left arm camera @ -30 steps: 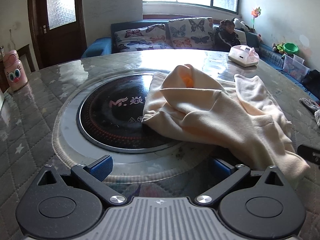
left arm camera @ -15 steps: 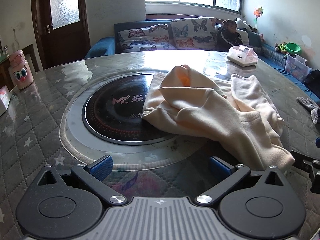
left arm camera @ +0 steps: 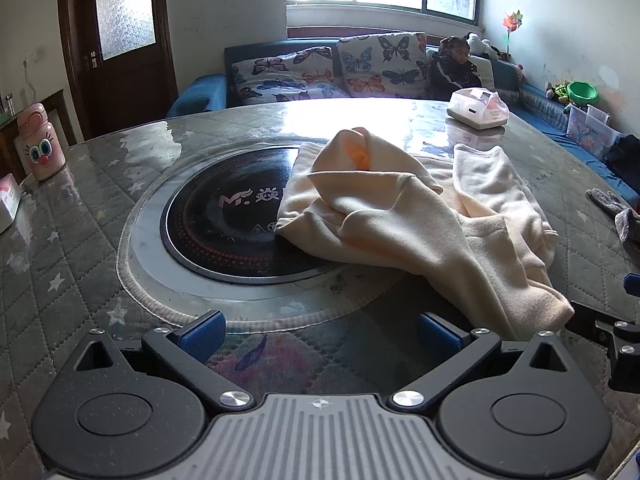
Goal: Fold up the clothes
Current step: 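Move both grippers toward the crumpled cream shirt on the table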
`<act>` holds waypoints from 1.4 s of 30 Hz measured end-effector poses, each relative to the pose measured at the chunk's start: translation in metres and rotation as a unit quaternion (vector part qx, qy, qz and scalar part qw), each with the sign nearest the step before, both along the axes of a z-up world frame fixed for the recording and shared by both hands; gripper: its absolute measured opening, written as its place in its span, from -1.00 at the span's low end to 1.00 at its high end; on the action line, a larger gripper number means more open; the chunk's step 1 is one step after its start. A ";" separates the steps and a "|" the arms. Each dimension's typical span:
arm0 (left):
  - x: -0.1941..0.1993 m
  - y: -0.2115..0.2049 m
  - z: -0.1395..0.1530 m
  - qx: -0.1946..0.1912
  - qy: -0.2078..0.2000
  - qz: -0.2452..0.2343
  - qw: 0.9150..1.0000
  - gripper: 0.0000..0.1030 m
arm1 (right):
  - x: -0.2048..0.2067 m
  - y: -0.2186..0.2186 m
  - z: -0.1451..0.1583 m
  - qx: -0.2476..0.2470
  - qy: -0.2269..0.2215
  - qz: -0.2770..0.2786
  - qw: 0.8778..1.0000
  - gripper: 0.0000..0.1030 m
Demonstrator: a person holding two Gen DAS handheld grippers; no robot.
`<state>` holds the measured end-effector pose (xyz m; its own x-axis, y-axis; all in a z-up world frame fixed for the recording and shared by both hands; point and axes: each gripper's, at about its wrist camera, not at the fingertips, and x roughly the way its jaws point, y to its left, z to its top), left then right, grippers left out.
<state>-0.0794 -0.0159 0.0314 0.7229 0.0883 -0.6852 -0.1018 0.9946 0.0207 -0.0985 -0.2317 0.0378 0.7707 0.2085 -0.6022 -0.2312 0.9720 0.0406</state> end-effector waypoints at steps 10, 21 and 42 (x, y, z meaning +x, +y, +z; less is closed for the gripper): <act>0.000 -0.002 0.001 -0.001 0.003 -0.003 1.000 1.00 | 0.000 0.004 0.000 0.000 0.001 0.005 1.000 1.00; 0.005 -0.004 0.003 -0.002 0.004 -0.008 1.000 1.00 | 0.004 0.004 0.000 0.005 0.004 0.010 1.000 1.00; 0.027 -0.005 0.006 0.000 0.011 -0.021 1.000 1.00 | 0.026 0.011 0.000 0.009 0.014 0.027 0.999 1.00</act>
